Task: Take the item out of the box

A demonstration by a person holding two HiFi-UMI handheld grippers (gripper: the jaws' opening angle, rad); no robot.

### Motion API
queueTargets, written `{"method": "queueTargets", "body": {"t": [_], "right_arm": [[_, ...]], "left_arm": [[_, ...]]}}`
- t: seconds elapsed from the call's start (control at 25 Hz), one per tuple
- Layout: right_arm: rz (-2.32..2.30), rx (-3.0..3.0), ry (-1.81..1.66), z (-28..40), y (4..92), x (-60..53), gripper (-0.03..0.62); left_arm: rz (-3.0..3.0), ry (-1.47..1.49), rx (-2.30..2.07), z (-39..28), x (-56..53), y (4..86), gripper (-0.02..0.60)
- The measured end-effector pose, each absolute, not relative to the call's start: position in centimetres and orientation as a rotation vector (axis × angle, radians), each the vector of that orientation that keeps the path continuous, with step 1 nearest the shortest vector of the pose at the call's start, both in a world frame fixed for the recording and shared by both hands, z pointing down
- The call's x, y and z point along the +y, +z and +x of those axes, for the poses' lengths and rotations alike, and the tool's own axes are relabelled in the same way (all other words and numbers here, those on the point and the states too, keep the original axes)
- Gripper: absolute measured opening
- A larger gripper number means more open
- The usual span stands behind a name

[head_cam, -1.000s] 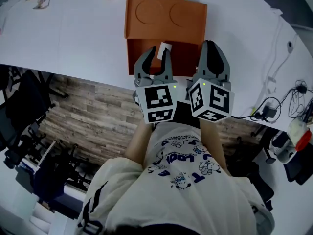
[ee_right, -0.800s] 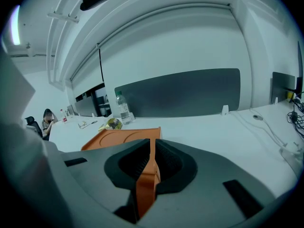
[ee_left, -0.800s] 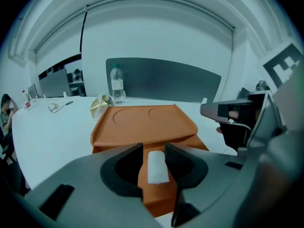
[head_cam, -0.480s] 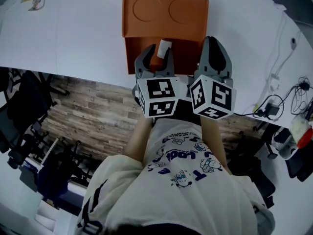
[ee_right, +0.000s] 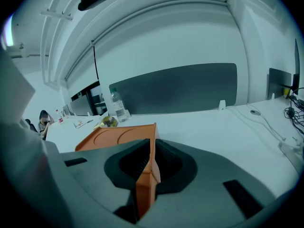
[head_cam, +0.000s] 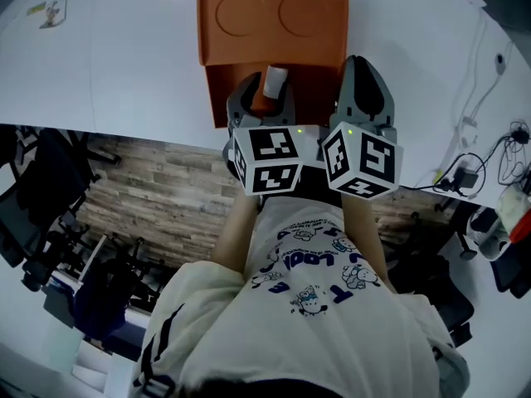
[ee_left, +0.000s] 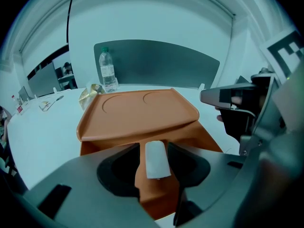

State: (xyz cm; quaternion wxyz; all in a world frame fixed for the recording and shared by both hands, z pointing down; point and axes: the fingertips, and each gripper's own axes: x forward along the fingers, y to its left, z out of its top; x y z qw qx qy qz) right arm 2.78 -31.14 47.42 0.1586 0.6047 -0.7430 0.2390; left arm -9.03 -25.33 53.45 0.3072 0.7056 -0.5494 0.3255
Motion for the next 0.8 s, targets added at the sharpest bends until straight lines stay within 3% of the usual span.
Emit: {"method": "queueTargets", "body": {"t": [0.8], "right_arm": [[1.736,-2.091,0.737,3.2,48.7,-31.7,0.054]], "left_arm": [[1.850,0.935,-1.356,-8.3,-25.7,55.6,0.213]]}}
